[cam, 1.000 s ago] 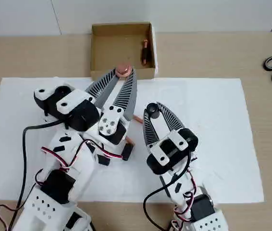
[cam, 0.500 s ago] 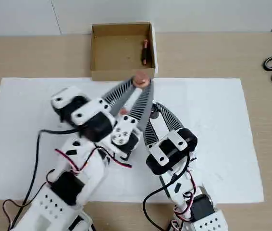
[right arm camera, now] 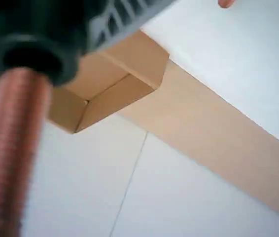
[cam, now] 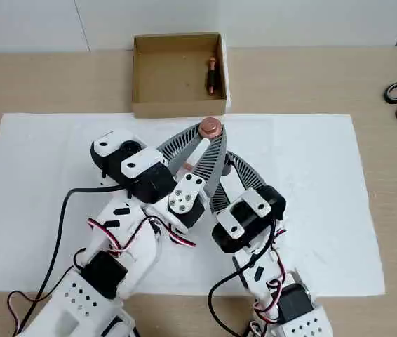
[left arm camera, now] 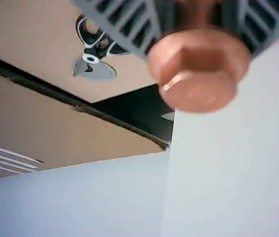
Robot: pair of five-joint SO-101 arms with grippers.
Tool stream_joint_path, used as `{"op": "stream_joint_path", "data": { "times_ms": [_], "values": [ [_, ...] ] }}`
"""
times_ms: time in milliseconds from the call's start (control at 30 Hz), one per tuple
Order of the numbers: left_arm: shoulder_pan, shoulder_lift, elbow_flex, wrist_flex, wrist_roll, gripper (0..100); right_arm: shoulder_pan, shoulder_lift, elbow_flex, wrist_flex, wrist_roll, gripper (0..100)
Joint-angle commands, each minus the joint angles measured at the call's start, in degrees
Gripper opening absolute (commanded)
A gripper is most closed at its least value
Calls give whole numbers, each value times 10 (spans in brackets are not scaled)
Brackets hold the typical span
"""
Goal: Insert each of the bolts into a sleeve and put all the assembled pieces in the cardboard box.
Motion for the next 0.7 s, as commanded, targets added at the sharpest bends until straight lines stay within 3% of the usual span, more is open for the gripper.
{"op": "stream_joint_path", "data": {
  "times_ms": [0,367,533,667],
  "values": [
    [3,-14,-4,17,18,6,1,-7,4,-3,4,5],
    [3,-14,37,18,37,6,1,-7,4,-4,4,5],
    [-12,-14,23,-27,-23,6,1,-7,4,-4,4,5],
    [-11,-14,19,-40,-26,6,1,-7,4,-4,4,5]
  ]
}}
